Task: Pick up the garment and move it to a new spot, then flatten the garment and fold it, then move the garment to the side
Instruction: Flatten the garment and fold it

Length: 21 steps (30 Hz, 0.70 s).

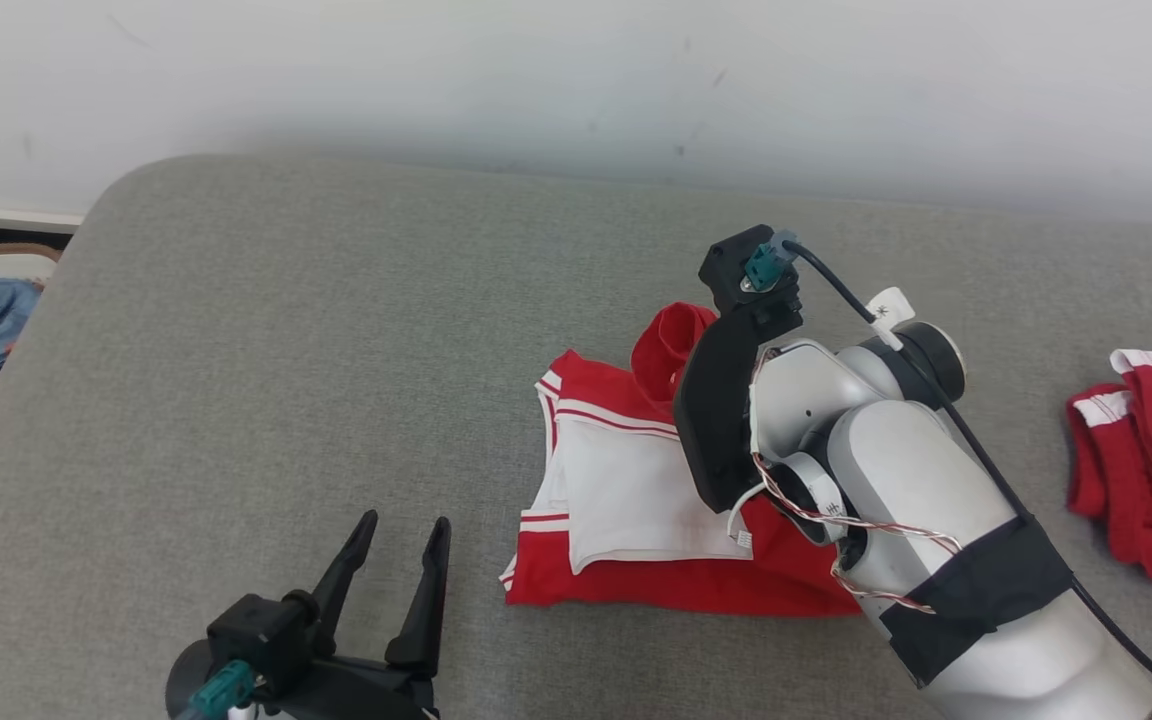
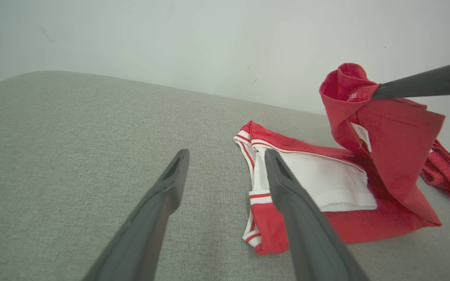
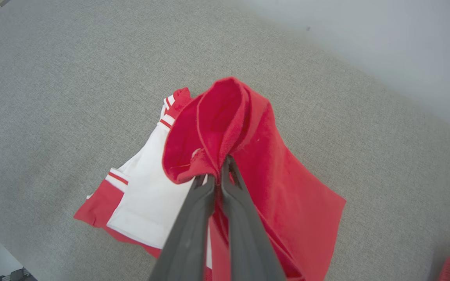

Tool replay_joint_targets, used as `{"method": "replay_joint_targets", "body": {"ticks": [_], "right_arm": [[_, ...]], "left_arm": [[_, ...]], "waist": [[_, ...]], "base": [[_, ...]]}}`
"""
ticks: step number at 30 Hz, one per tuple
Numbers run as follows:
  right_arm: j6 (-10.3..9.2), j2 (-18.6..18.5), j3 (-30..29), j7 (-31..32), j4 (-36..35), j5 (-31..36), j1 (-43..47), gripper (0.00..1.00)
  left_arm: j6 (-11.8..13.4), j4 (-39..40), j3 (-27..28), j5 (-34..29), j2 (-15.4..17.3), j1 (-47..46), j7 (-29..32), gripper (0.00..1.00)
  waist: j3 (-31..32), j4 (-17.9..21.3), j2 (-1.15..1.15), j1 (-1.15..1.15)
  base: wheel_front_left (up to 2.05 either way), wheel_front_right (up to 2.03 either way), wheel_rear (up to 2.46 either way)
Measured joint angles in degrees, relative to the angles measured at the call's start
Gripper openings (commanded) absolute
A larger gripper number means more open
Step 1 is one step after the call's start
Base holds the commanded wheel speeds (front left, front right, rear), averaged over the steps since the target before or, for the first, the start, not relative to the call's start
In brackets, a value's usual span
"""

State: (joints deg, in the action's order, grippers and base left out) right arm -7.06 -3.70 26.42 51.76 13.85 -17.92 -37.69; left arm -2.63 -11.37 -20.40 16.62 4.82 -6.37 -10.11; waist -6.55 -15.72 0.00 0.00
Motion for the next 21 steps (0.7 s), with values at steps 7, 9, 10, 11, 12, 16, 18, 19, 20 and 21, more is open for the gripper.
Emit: {"method": "replay_joint_targets", "body": {"ticks": [7, 9, 10, 11, 12, 16, 18, 19, 20, 21], "right_arm": [[-0.07, -0.02, 2.48, -1.91, 3.71, -2.65, -0.73, 0.00], [-0.07, -0.02, 2.25, -2.66, 4.89, -2.81, -0.86, 0.00], [-0.07, -0.02, 1.81, -3.18, 5.55, -2.81, -0.93, 0.00], [-0.07, -0.02, 1.32, -3.61, 6.31, -2.81, -1.07, 0.00], [-0.07, -0.05, 0.91, -3.99, 7.09, -2.76, -1.27, 0.00], [-0.07, -0.07, 0.46, -5.58, 9.31, -2.71, -1.71, 0.00], [-0.07, -0.07, 0.55, -6.20, 10.27, -2.91, -1.76, 0.00], [-0.07, -0.08, 0.56, -6.69, 10.67, -2.96, -1.76, 0.00], [-0.07, -0.09, 0.78, -7.11, 11.11, -3.33, -1.82, 0.00], [-0.08, -0.10, 1.09, -7.44, 11.47, -3.66, -1.87, 0.00]], "left_arm": [[-0.51, -0.45, -1.71, -0.01, -0.49, -0.31, 0.01, 1.00], [-0.51, -0.62, -1.92, 0.00, -0.62, -0.32, 0.01, 1.00], [-0.57, -0.68, -2.08, 0.00, -0.66, -0.34, 0.01, 1.00], [-0.87, -0.77, -2.23, 0.00, -0.68, -0.37, 0.01, 1.00], [-0.91, -0.86, -2.35, 0.00, -0.75, -0.40, 0.01, 1.00], [-0.91, -1.04, -2.44, 0.02, -0.98, -0.76, 0.00, 1.00], [-0.91, -1.21, -2.59, 0.05, -1.02, -0.97, 0.00, 1.00], [-0.91, -1.25, -2.72, 0.05, -1.04, -1.03, -0.01, 1.00], [-0.91, -1.34, -2.81, 0.07, -1.10, -1.10, -0.01, 1.00], [-0.91, -1.42, -2.89, 0.07, -1.13, -1.18, -0.01, 1.00]], "waist": [[-0.28, -2.55, 0.00, 0.00], [-0.48, -3.26, 0.00, 0.00], [-0.59, -3.59, 0.00, 0.00], [-0.71, -3.92, 0.00, 0.00], [-0.84, -4.26, 0.00, 0.00], [-1.28, -5.55, 0.00, 0.00], [-1.50, -6.15, 0.00, 0.00], [-1.61, -6.44, 0.00, 0.00], [-1.71, -6.73, 0.00, 0.00], [-1.80, -7.02, 0.00, 0.00]], "base": [[0.00, 0.00, 0.00], [0.00, 0.00, 0.00], [0.00, 0.00, 0.00], [0.00, 0.00, 0.00], [0.00, 0.00, 0.00], [0.00, 0.00, 0.00], [0.00, 0.00, 0.00], [0.00, 0.00, 0.00], [0.00, 0.00, 0.00], [0.00, 0.00, 0.00]]}}
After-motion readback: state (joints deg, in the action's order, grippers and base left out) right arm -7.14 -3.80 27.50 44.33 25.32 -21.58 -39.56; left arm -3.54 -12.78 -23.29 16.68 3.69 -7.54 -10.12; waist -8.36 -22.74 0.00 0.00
